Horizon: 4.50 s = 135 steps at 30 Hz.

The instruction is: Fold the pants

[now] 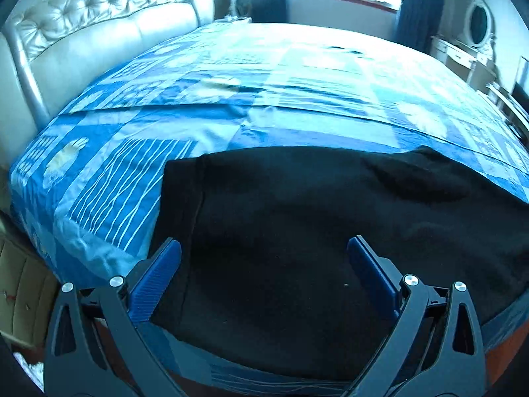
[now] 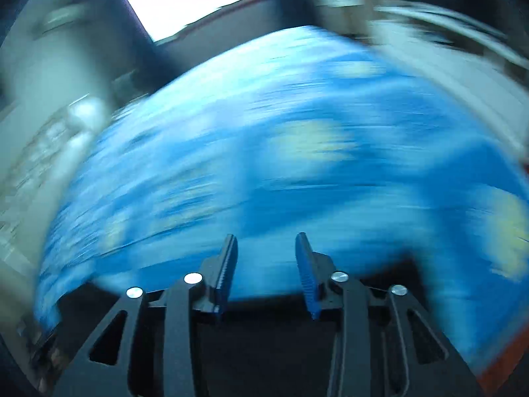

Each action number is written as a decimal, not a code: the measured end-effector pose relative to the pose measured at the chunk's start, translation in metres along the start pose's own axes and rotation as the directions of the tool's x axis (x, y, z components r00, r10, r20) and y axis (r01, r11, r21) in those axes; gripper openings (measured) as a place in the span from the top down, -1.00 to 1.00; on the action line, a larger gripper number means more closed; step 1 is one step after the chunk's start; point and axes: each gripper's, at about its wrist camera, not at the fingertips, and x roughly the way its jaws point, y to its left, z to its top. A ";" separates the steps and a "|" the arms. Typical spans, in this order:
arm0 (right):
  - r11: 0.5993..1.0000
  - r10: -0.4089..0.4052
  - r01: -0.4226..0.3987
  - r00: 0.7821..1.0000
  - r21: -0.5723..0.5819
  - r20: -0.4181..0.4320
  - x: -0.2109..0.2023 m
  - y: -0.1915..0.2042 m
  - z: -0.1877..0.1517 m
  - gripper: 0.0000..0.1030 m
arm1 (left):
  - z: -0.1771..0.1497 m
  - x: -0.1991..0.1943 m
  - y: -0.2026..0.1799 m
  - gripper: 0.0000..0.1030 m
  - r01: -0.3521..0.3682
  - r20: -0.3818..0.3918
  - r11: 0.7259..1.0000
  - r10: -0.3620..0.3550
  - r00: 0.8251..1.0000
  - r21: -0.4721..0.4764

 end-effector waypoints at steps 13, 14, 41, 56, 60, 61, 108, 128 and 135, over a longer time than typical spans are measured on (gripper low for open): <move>0.846 0.167 -0.391 0.839 -0.362 -0.517 0.264 0.271 -0.052 0.12 | -0.014 0.028 0.011 -0.96 0.077 -0.091 0.995 -0.083 0.992 -0.061; 0.845 0.162 -0.394 0.833 -0.361 -0.528 0.264 0.274 -0.056 0.12 | -0.014 0.029 0.011 -0.96 0.076 -0.091 0.996 -0.081 0.993 -0.057; 0.849 -0.183 0.069 0.968 -0.524 -0.169 0.230 0.273 -0.035 0.57 | -0.012 0.033 0.012 -0.96 0.085 -0.102 0.996 -0.087 0.991 -0.020; 0.946 -0.318 0.312 0.946 -0.088 -0.063 0.048 0.046 -0.045 0.12 | -0.010 0.034 0.011 -0.96 0.073 -0.122 0.997 -0.075 0.990 -0.020; 0.889 -0.407 0.405 0.913 0.216 -0.035 -0.036 -0.078 -0.062 0.11 | -0.010 0.035 0.012 -0.96 0.067 -0.123 0.997 -0.070 0.990 -0.023; 0.865 -0.431 0.422 0.902 0.272 -0.030 -0.053 -0.100 -0.067 0.11 | -0.010 0.035 0.012 -0.96 0.066 -0.123 0.998 -0.068 0.990 -0.023; 0.924 -0.204 0.089 0.937 0.371 0.284 -0.119 -0.012 -0.094 0.77 | -0.009 0.034 0.011 -0.96 0.066 -0.130 0.997 -0.071 0.989 -0.039; 0.989 -0.139 0.128 0.971 0.072 0.193 -0.068 0.125 -0.121 0.78 | -0.010 0.033 0.011 -0.96 0.062 -0.129 0.997 -0.067 0.989 -0.039; 0.995 -0.098 0.101 0.986 -0.015 0.132 -0.041 0.163 -0.138 0.78 | -0.010 0.033 0.011 -0.96 0.062 -0.128 0.997 -0.067 0.989 -0.039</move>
